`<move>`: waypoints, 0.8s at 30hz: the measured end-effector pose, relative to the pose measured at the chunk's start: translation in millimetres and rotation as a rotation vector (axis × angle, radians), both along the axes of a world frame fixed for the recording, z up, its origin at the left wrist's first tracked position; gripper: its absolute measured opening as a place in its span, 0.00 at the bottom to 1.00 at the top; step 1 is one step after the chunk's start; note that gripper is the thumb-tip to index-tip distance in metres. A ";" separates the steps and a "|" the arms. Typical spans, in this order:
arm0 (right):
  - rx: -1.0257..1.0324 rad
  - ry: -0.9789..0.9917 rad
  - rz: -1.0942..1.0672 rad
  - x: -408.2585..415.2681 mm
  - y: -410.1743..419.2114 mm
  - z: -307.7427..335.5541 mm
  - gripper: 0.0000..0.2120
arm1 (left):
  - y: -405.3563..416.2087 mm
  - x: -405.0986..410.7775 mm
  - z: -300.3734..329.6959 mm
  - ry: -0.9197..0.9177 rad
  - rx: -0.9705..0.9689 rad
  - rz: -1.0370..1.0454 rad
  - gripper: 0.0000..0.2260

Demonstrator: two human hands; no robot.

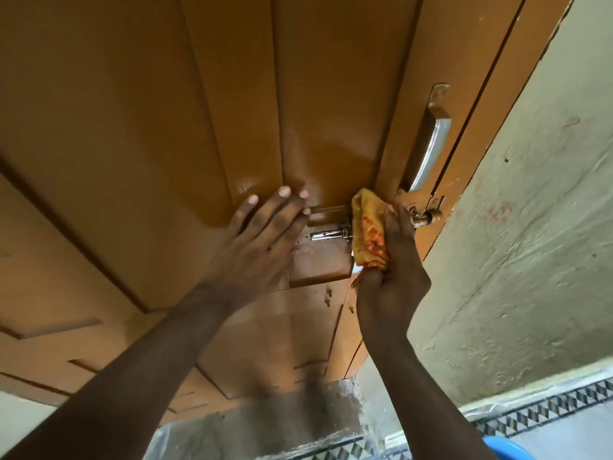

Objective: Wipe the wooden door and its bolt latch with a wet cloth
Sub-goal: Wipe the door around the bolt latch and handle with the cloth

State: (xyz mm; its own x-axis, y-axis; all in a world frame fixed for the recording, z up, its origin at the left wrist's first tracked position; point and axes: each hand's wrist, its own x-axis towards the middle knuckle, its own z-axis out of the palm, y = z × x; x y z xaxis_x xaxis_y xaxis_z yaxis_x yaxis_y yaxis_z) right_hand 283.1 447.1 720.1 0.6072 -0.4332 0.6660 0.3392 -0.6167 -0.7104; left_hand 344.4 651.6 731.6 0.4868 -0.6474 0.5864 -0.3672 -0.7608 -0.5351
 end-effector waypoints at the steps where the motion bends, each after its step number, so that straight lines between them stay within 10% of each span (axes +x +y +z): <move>1: -0.040 -0.005 -0.007 1.6 0.5 0.9 0.24 | -2.6 -0.3 -5.3 0.006 -0.005 -0.008 0.30; 10: -0.880 0.198 0.069 12.4 -9.1 -28.4 0.37 | -17.7 7.6 -30.8 0.027 -0.120 0.061 0.28; 15: -0.663 0.201 -0.031 12.7 8.4 -22.8 0.28 | -21.6 7.5 -31.9 -0.017 -0.157 0.092 0.29; 24: -1.017 0.116 0.072 13.1 -40.7 -28.5 0.30 | -13.4 15.2 -33.0 -0.108 -0.130 0.173 0.33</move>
State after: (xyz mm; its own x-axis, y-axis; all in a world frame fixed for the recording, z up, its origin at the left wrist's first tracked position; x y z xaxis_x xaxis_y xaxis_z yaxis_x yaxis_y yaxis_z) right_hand 296.2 406.4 691.6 0.6937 0.3436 0.6331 0.3617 -0.9262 0.1063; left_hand 359.6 638.2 698.6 0.5138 -0.4755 0.7141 -0.1713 -0.8724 -0.4577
